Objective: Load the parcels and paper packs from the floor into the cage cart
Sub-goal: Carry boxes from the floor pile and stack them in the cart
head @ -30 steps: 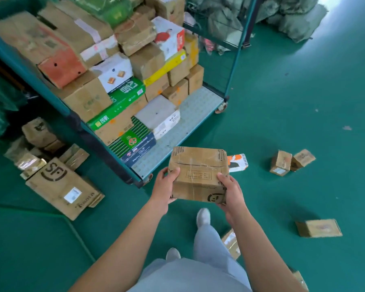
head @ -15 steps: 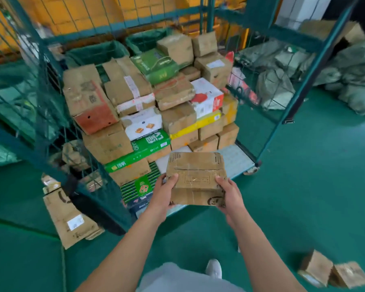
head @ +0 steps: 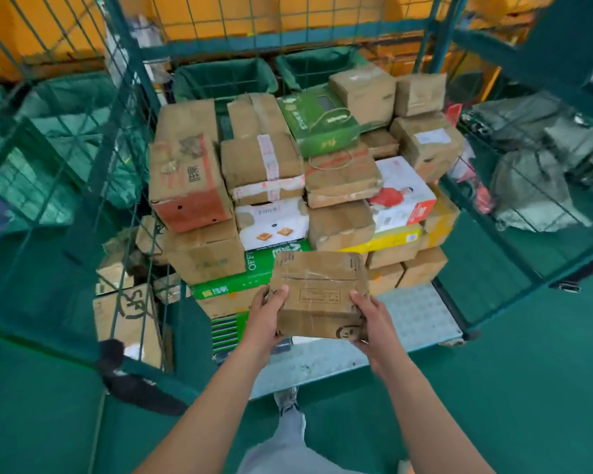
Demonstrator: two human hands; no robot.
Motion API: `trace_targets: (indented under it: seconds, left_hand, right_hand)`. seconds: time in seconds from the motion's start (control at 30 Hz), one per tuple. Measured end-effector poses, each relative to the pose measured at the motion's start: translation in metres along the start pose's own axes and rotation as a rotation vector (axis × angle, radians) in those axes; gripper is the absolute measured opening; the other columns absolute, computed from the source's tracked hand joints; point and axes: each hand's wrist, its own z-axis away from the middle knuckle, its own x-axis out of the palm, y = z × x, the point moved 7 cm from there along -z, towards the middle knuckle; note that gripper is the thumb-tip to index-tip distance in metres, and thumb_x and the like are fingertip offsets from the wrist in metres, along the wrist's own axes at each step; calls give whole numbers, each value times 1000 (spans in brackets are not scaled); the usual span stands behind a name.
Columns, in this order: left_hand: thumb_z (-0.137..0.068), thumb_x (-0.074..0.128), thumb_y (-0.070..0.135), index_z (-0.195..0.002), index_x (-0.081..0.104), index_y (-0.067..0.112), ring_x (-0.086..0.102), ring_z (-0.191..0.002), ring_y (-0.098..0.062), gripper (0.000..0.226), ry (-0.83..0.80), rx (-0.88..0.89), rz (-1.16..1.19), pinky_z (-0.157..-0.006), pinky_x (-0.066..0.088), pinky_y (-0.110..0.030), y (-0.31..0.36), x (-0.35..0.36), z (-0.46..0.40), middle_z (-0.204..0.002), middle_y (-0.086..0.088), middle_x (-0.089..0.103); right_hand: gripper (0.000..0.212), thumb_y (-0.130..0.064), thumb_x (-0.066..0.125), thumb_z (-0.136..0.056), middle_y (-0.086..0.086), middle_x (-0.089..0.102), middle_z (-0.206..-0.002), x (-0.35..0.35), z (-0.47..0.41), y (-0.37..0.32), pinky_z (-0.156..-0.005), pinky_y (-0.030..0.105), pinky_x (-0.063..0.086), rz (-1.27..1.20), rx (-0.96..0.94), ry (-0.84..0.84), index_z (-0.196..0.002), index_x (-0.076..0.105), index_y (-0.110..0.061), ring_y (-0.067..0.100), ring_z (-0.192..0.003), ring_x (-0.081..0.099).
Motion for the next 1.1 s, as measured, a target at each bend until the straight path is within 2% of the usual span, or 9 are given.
trace_targets:
  seconds: [0.13, 0.27, 0.4, 0.53, 0.63, 0.83, 0.93, 1.03, 1.1]
  left_hand:
    - [-98, 65, 46, -142, 49, 31, 65, -107, -24, 49, 12, 6, 90, -99, 55, -56, 55, 1, -65, -123, 0, 65]
    - [-95, 66, 54, -144, 46, 36, 64, -111, -21, 56, 9, 9, 127, -100, 53, -54, 101, -2, -115, -130, 2, 63]
    - [-94, 65, 54, -139, 48, 36, 63, -114, -19, 51, 11, 50, 158, -101, 52, -48, 133, -3, -151, -129, 2, 65]
    - [-93, 67, 54, -146, 44, 35, 61, -119, -18, 61, 50, 89, 176, -106, 48, -49, 164, 0, -178, -134, 3, 63]
    - [-91, 67, 56, -141, 49, 39, 60, -119, -15, 56, 81, 158, 176, -109, 44, -51, 195, 4, -194, -131, 8, 63]
    - [-58, 71, 89, -142, 46, 50, 60, -126, -19, 96, 174, 272, 201, -109, 47, -53, 259, 3, -215, -139, 8, 61]
    - [-67, 73, 81, -134, 50, 50, 65, -121, -21, 77, 205, 288, 215, -105, 51, -50, 284, 4, -227, -134, 5, 65]
    - [-88, 66, 66, -132, 48, 39, 64, -114, -19, 54, 298, 306, 168, -99, 54, -42, 308, 3, -238, -130, 6, 63]
    - [-90, 63, 67, -134, 48, 38, 63, -118, -21, 55, 340, 295, 140, -103, 52, -48, 317, 0, -247, -130, 8, 63]
  right_hand:
    - [43, -46, 71, -92, 3, 71, -118, 49, -58, -52, -70, 34, 53, 41, -9, -26, -128, 58, -27, 22, -104, 67]
    - [49, -51, 74, -88, 1, 72, -120, 89, -109, -94, -73, 35, 55, 79, -22, -35, -131, 59, -31, 23, -105, 68]
    - [61, -55, 75, -85, 1, 68, -125, 116, -147, -115, -93, 48, 58, 85, 4, -32, -137, 54, -31, 23, -110, 67]
    - [82, -66, 78, -72, 3, 67, -125, 135, -177, -138, -88, 44, 59, 106, 17, -39, -139, 52, -27, 23, -110, 68]
    - [78, -65, 77, -74, 4, 69, -122, 150, -199, -168, -83, 37, 53, 116, -52, -53, -135, 55, -22, 19, -103, 67]
    - [89, -75, 74, -59, -1, 70, -122, 196, -243, -236, -94, 40, 51, 200, -175, -158, -130, 58, -24, 18, -111, 66]
    - [88, -73, 76, -63, 0, 73, -121, 218, -266, -266, -86, 36, 52, 228, -203, -239, -133, 56, -24, 17, -107, 70]
    - [99, -83, 78, -55, -2, 71, -125, 238, -295, -284, -97, 44, 55, 265, -200, -249, -133, 55, -27, 19, -110, 70]
    - [103, -90, 76, -51, -6, 70, -125, 251, -314, -291, -101, 48, 53, 324, -181, -245, -133, 55, -31, 19, -113, 69]
